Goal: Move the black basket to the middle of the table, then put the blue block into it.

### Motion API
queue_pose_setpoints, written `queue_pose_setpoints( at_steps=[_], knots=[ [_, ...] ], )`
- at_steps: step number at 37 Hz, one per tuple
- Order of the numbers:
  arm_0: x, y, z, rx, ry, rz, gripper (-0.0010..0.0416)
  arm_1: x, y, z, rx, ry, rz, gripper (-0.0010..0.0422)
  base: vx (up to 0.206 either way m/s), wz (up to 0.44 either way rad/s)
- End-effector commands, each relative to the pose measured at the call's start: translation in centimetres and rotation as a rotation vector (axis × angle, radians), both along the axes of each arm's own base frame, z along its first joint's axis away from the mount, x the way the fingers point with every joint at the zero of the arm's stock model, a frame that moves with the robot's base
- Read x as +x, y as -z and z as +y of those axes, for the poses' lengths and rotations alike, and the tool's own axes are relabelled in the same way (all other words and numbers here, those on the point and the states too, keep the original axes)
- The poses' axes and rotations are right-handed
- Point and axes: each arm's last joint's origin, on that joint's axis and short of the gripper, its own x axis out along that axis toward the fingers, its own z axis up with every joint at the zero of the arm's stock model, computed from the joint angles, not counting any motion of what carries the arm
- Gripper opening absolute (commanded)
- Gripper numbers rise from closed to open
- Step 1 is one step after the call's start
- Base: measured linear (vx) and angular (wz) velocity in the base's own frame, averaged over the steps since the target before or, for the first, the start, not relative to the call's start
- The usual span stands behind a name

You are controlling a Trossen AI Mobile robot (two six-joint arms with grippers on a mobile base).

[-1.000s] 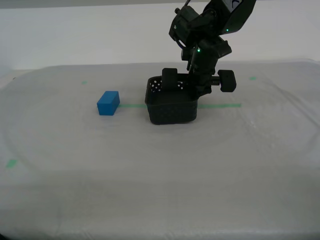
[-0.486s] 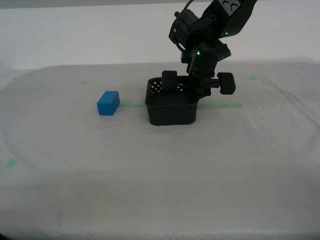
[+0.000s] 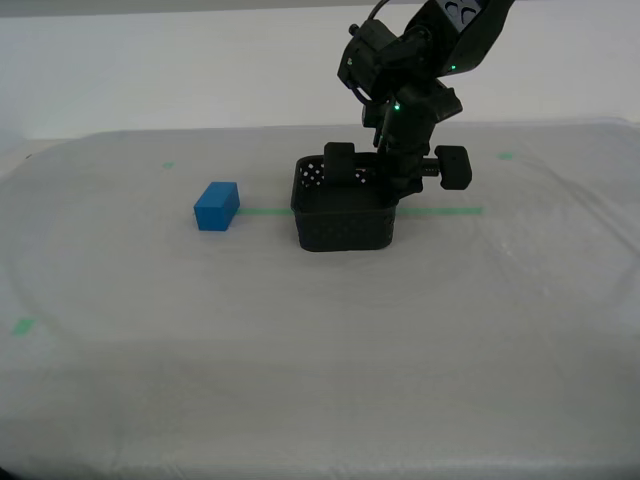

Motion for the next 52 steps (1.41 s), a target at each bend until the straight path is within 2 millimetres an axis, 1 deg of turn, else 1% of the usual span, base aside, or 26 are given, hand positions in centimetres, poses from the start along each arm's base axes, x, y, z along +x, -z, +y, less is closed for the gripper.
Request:
queue_pose_setpoints(
  at_steps=[1,22,26,31,37,41,52],
  knots=[
    [0.02,0.0,-0.05,-0.012,0.009,-0.008,0.0003,-0.01,-0.05,-0.01,0.001,0.0,-0.004,0.0,0.0,0.0],
    [-0.08,0.07,-0.18,-0.027,0.014,0.003,0.0004,-0.01,-0.05,-0.01,0.001,0.0,-0.004,0.0,0.0,0.0],
    [-0.1,0.09,-0.24,-0.036,0.018,0.004,0.0022,-0.01,-0.05,-0.01,0.001,0.0,-0.004,0.0,0.0,0.0],
    [-0.11,0.1,-0.28,-0.047,0.018,0.001,0.0065,-0.01,-0.05,-0.01,0.001,0.0,-0.004,0.0,0.0,0.0],
    [-0.12,0.11,-0.32,-0.059,0.011,0.0,0.0127,-0.01,-0.05,-0.01,0.001,0.0,-0.004,0.0,0.0,0.0],
    [-0.09,0.09,-0.31,-0.078,-0.016,-0.009,0.0176,-0.01,-0.05,-0.01,0.001,0.0,-0.004,0.0,0.0,0.0],
    [-0.07,0.06,-0.28,-0.089,-0.04,-0.015,0.0329,-0.01,-0.05,-0.01,0.001,0.0,-0.004,0.0,0.0,0.0]
  ],
)
